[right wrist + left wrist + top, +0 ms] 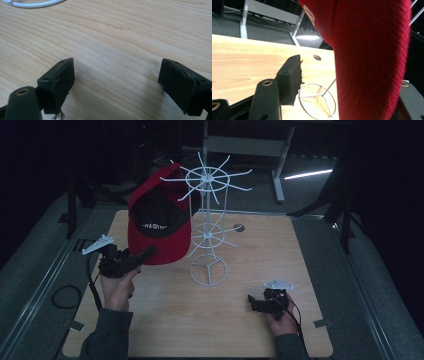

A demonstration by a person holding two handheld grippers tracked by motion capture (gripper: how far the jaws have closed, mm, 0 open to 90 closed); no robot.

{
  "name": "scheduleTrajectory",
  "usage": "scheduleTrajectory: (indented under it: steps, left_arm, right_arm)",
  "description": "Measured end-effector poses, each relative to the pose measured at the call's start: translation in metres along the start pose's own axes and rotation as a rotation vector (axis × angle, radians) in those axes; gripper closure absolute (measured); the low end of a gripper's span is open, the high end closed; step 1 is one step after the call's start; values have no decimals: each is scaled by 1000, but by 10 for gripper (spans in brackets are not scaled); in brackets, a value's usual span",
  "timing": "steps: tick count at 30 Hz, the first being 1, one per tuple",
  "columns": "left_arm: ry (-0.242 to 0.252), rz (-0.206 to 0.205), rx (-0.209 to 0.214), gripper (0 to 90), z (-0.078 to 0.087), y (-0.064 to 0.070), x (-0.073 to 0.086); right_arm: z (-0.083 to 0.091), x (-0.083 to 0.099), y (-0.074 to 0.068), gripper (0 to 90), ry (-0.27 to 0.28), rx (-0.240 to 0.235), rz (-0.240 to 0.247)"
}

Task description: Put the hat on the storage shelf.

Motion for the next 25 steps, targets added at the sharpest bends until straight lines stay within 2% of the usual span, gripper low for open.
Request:
scheduleTrajectory:
  steps: [12, 23, 25]
  left_arm:
    - [-30, -30, 5, 331, 0, 2, 6]
    - [-32, -24, 7, 333, 4, -4, 18]
    - [-34, -13, 20, 346, 4, -7, 20]
  right_arm:
    - [0, 0, 0, 134, 0, 0, 0]
    - [0, 0, 0, 134, 0, 0, -1]
    - [0, 0, 0, 134, 0, 0, -1]
Point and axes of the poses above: each handheld gripper's, and its own axes: z roughly backward along the jaws, x roughly out of its underside, y roughly to its right, the point moved 2 cm from there along -z, roughly forward along the jaws, and after that the axes turned 13 degrees about -y, right-handed, at the moved point
